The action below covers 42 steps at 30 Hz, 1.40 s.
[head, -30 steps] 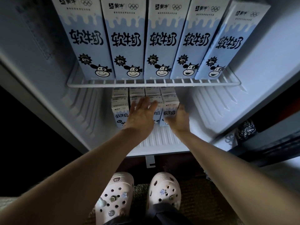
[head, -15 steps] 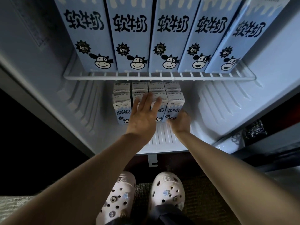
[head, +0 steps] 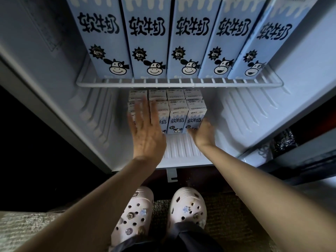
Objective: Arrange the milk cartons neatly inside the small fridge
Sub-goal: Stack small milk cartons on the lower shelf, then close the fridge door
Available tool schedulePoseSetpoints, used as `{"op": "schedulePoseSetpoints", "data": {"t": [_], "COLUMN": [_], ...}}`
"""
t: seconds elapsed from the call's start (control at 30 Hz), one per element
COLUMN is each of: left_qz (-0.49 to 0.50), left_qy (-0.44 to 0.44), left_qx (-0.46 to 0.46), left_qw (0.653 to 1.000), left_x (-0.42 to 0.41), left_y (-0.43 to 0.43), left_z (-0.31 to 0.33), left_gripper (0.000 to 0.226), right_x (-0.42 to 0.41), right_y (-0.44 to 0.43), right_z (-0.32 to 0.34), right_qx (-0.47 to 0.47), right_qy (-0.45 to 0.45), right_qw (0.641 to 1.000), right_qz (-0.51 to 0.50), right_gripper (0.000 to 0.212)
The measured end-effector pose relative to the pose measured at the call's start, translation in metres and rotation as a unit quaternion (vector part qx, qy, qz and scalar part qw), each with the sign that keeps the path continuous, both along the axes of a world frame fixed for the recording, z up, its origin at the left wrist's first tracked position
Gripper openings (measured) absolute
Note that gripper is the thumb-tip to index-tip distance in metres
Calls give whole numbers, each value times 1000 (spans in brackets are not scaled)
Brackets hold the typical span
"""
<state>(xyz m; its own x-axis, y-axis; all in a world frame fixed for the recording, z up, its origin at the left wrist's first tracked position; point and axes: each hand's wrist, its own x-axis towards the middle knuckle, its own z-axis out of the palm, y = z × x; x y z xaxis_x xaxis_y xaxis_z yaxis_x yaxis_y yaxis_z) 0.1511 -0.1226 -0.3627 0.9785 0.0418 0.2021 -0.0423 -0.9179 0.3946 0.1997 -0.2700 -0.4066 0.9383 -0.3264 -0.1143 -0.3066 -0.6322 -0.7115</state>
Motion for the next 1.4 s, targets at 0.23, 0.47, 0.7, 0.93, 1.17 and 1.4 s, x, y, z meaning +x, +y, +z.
{"op": "schedulePoseSetpoints", "data": {"t": [0.23, 0.47, 0.7, 0.93, 1.17, 1.4], "left_qz": [58, 50, -8, -50, -141, -246], "left_qy": [121, 167, 192, 137, 83, 75], "left_qx": [-237, -272, -200, -174, -147, -80], "left_qw": [962, 946, 961, 974, 976, 963], "left_x": [5, 2, -41, -111, -192, -245], "left_y": [11, 21, 0, -7, -53, -147], "left_z": [1, 6, 87, 199, 286, 338], "left_gripper": [81, 92, 84, 64, 42, 49], "right_x": [1, 1, -47, -149, -266, -325], "right_y": [11, 13, 27, 8, -47, -145], "right_z": [14, 29, 105, 232, 344, 389], "right_qx": [44, 64, -22, -150, -180, -207], "right_qy": [57, 194, 187, 45, -71, -109], "right_qw": [997, 979, 979, 981, 979, 972], "right_qz": [-30, -5, 72, 114, 59, -34], "right_gripper": [55, 87, 51, 24, 29, 26]}}
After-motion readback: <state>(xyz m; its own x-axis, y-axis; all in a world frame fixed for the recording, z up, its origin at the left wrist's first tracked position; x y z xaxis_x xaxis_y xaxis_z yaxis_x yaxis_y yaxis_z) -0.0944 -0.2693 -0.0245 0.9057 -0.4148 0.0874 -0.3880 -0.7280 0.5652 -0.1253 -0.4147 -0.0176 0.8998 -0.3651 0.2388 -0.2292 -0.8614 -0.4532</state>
